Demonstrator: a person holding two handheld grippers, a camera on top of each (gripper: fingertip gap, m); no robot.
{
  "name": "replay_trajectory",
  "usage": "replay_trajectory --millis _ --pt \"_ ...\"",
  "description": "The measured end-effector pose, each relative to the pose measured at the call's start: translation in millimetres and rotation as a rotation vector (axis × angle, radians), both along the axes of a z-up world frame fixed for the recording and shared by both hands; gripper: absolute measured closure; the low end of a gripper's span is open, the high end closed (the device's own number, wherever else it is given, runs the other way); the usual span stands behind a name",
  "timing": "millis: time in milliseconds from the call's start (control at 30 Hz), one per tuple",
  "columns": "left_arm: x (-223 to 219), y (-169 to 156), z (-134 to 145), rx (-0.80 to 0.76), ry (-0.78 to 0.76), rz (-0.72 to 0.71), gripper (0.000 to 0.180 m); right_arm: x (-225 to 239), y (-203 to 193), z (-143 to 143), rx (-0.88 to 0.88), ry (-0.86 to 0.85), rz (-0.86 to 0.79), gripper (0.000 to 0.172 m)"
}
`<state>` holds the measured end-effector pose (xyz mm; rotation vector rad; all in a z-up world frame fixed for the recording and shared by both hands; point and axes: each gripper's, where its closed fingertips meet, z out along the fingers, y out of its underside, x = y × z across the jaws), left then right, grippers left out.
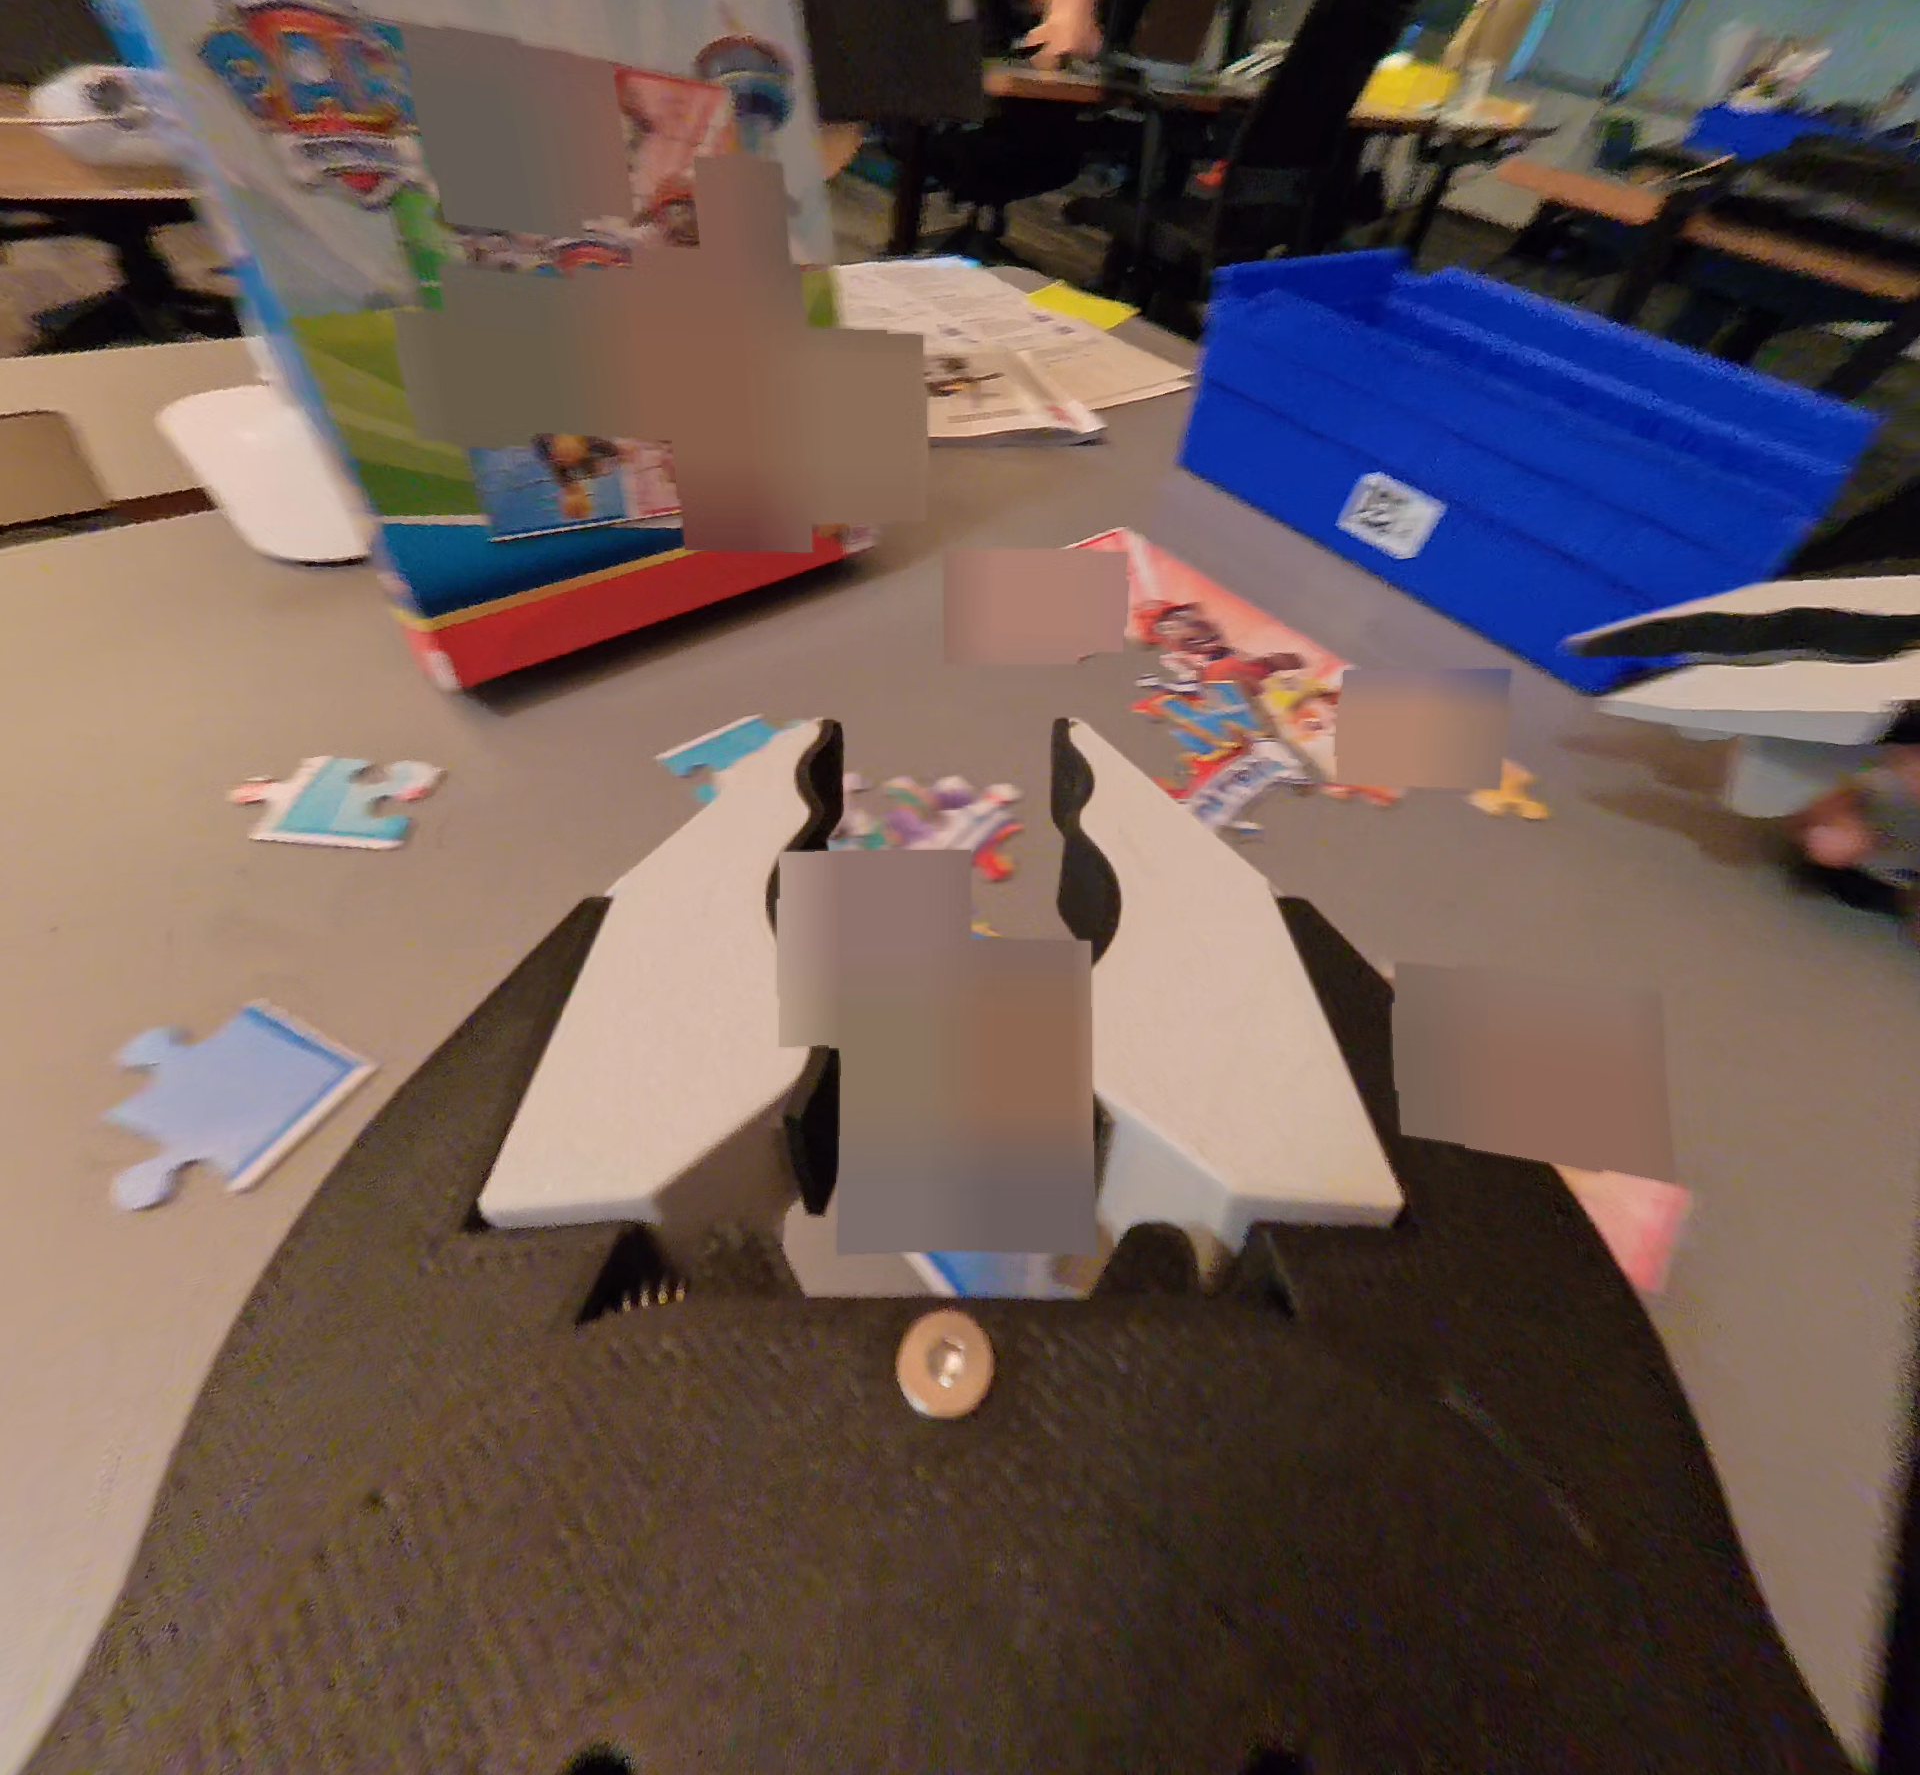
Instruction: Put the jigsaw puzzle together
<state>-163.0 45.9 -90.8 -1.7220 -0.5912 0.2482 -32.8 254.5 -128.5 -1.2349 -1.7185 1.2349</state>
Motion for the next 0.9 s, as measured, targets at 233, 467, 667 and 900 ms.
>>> replay_trajectory --millis 233,467,667,900 --pt "77 27 -43 -0.299 -0.048 -0.278 0.150 -1 -36 -9 0.072 -0.036 0.124 0.146" --pt "110 46 -74 -0.423 -0.075 -0.399 0.150 12 -95 -16 0.130 -0.047 0.359 0.146" --pt "109 46 -86 -0.470 -0.117 -0.397 0.151 19 -105 -18 0.133 -0.059 0.438 0.148" --pt "114 48 -97 -0.521 -0.128 -0.430 0.154 22 -109 -23 0.112 -0.102 0.487 0.148"
